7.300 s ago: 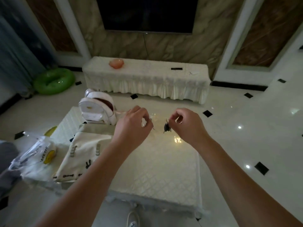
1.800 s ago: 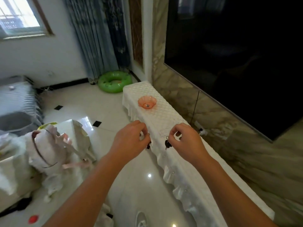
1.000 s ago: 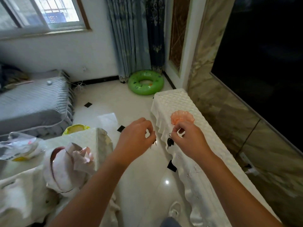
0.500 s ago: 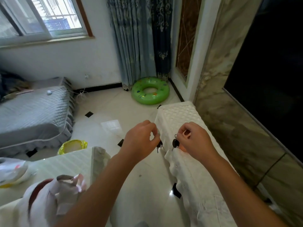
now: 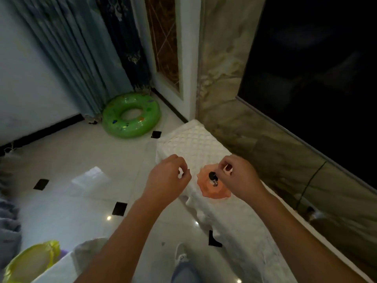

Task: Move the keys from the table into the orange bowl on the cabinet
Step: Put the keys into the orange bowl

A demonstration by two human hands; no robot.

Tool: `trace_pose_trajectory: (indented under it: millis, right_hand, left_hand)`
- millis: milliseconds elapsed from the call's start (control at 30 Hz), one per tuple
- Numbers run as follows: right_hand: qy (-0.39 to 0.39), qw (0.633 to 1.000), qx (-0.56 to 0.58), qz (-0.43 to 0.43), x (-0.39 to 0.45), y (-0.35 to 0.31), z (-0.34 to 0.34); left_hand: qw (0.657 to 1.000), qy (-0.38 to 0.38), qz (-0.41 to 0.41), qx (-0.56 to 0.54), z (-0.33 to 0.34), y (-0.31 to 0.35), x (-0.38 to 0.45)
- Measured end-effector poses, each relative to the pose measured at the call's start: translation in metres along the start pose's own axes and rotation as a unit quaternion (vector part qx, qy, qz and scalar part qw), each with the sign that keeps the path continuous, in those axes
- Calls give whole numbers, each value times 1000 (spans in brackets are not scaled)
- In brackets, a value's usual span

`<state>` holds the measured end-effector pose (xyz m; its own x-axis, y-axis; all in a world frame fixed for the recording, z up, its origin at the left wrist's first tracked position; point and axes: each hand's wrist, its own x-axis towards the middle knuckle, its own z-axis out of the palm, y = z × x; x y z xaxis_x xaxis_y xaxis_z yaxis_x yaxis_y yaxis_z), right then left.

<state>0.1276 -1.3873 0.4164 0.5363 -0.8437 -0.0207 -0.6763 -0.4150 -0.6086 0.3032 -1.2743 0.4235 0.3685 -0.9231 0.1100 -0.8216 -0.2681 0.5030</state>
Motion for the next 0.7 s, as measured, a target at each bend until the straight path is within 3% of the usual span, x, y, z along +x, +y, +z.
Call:
trace_pose_trajectory:
  millis: [333, 700]
  right_hand:
    - [42, 995, 29, 87, 29, 31, -2]
    - [21, 986, 77, 143, 63, 102, 63]
  left_hand:
    - [994, -71, 77, -23, 43, -6, 67]
    - [988, -136, 67, -9, 117, -36, 91]
